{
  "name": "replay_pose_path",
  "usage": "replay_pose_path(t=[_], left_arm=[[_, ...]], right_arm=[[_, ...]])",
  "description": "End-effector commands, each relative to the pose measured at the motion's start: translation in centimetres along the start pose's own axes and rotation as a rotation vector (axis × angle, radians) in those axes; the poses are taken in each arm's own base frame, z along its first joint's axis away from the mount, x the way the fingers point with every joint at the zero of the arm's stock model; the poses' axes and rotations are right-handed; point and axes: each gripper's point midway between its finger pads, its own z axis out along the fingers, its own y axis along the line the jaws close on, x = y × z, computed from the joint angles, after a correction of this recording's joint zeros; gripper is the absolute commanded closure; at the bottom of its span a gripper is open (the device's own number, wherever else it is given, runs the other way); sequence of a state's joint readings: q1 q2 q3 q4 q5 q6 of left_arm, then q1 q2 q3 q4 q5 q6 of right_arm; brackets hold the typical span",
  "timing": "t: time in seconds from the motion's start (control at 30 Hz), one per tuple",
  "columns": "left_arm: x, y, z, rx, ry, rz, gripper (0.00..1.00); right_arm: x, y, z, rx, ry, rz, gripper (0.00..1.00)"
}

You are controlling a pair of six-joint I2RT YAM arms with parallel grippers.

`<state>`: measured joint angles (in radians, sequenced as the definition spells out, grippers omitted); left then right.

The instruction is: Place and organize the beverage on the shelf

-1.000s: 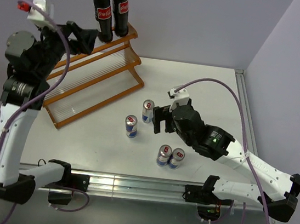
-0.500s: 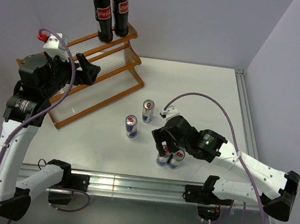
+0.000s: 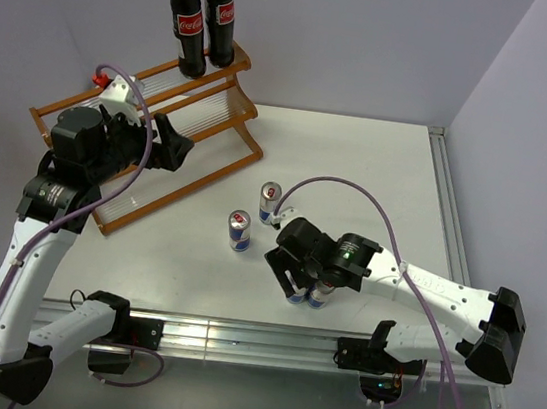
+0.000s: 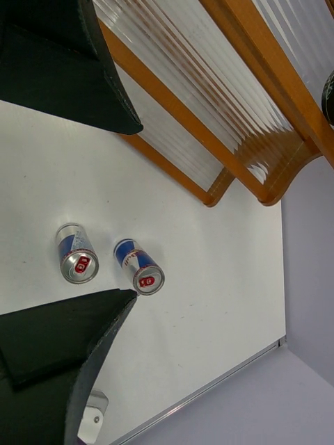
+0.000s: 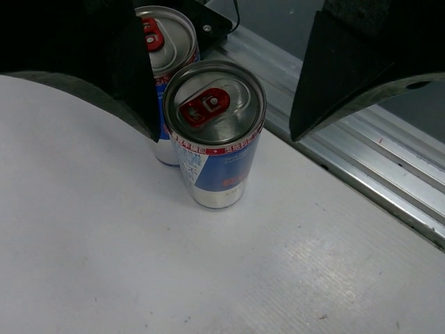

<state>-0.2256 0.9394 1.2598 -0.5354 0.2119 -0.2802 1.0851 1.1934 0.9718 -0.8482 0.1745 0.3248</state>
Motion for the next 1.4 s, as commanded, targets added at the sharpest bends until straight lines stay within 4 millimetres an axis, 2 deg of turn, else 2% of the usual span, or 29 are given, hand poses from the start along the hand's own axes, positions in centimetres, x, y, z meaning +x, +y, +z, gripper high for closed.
replay_pose_path(t=[0.0,0.17,0.27,0.3,0.4,0.5,0.7,0.77,0.8,0.83,0.87,0.9,1.0,1.03,1.07,1.1,1.13,1.17,1.2,1.23,1.27,1.33,1.37], left_arm=[[-0.5,-0.6,-0.1,0.032,-0.027,0.032,0.00],[0.1,-0.5,0.3,0.016,-0.006,0.032,0.00],[0.3,-0.4,0.7,0.005,0.006,0.028,0.00],[0.4,-0.4,0.7,0.004,0.010,0.028,0.00],[1.1,-0.7,1.3,0.021,0.035,0.012,0.01],[2.2,-1.7,2.1,0.077,0.069,-0.028,0.00],[4.2,-4.4,3.1,0.145,0.084,-0.069,0.01],[4.0,-5.8,3.2,0.189,0.052,-0.086,0.00],[4.8,-6.0,3.4,0.198,0.056,-0.089,0.01],[4.7,-6.2,3.3,0.200,0.037,-0.097,0.00],[4.4,-6.8,3.5,0.205,0.000,-0.092,0.01],[5.5,-6.9,3.7,0.203,0.008,-0.089,0.01],[6.6,-8.3,4.0,0.237,-0.045,-0.068,0.01],[6.7,-9.2,3.5,0.275,-0.073,-0.055,0.01],[8.8,-9.1,3.7,0.281,-0.048,-0.042,0.01],[7.6,-10.0,3.5,0.322,-0.126,-0.038,0.01],[7.6,-10.3,2.9,0.344,-0.156,-0.020,0.00],[9.7,-10.9,2.9,0.376,-0.133,-0.002,0.00],[9.0,-11.6,2.5,0.405,-0.188,0.006,0.00],[9.4,-11.8,2.2,0.418,-0.206,0.040,0.01],[10.8,-12.3,2.0,0.440,-0.197,0.063,0.00],[11.0,-13.6,1.0,0.493,-0.246,0.117,0.01],[11.8,-13.4,1.2,0.479,-0.248,0.137,0.01]], right_arm=[[-0.3,-0.1,-0.5,0.013,-0.012,0.005,0.21],[0.1,-0.2,-0.5,0.029,0.016,-0.008,0.32],[-0.2,0.0,-0.7,0.024,0.007,-0.011,0.47],[-0.6,0.1,-0.9,0.018,-0.006,-0.013,0.56],[-2.2,0.5,-1.6,0.007,-0.056,-0.006,0.69],[-4.2,0.7,-2.5,-0.001,-0.120,0.003,0.76],[-8.2,0.5,-4.7,0.017,-0.229,0.018,0.85],[-9.4,-0.2,-5.4,0.049,-0.247,0.029,0.85],[-9.7,-0.4,-5.7,0.058,-0.248,0.028,0.86],[-9.6,-0.9,-5.7,0.082,-0.230,0.023,0.85],[-10.5,-0.9,-6.4,0.084,-0.250,0.028,0.85],[-10.8,-1.2,-6.7,0.092,-0.250,0.029,0.86],[-12.1,-1.6,-8.1,0.098,-0.275,0.027,0.86],[-12.2,-1.8,-8.4,0.102,-0.273,0.023,0.86],[-12.9,-1.9,-9.2,0.101,-0.292,0.025,0.86],[-13.2,-2.1,-9.4,0.106,-0.293,0.022,0.86],[-13.2,-2.3,-9.7,0.111,-0.286,0.018,0.86],[-13.8,-2.3,-10.4,0.109,-0.302,0.020,0.86],[-14.0,-2.4,-10.5,0.111,-0.299,0.015,0.86],[-14.0,-2.5,-10.8,0.115,-0.295,0.012,0.86],[-14.6,-2.5,-11.3,0.112,-0.307,0.011,0.86],[-14.6,-2.4,-11.5,0.110,-0.294,0.003,0.86],[-15.0,-2.2,-11.9,0.101,-0.302,0.004,0.86]])
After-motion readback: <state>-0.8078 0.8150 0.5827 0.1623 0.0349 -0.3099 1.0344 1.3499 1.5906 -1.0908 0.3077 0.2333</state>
